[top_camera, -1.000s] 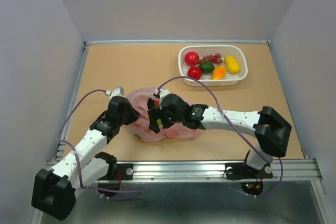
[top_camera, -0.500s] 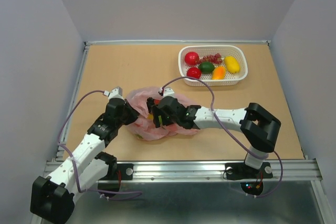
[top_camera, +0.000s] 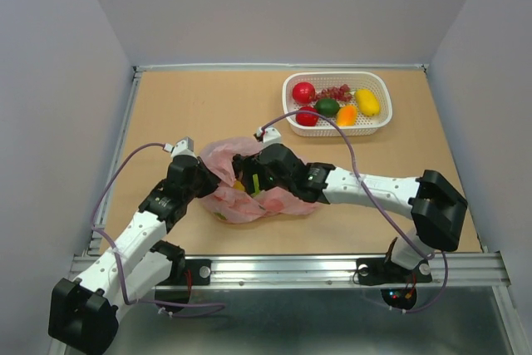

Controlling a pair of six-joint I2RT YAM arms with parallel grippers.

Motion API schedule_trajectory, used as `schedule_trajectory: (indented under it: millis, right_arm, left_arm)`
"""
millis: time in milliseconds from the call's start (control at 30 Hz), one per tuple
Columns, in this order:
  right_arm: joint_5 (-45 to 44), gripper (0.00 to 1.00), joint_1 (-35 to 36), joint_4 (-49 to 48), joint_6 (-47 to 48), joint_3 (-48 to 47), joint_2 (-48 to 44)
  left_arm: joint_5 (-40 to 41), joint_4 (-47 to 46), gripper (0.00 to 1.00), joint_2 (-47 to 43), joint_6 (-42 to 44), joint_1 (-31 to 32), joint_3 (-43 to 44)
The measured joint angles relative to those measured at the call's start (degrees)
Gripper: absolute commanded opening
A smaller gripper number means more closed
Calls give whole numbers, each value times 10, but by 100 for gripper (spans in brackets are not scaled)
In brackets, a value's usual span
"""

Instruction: Untie the knot of the plastic bag and take out the fruit

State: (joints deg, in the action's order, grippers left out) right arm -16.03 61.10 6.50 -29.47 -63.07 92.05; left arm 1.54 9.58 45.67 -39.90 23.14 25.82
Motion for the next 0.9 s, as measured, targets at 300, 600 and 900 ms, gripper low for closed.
schedule_trajectory:
  millis: [300,600,900]
  right_arm:
    - [-16,79,-17,-15,16,0,24]
    - [-7,67,-25,-45,33,-1,129]
    - [18,8,-26,-74,57,3,134]
  left_arm:
    - [0,-2,0,0,0,0,0]
    - [-5,-4,0,11,0,0,0]
    - [-7,-3,0,16,0,0,0]
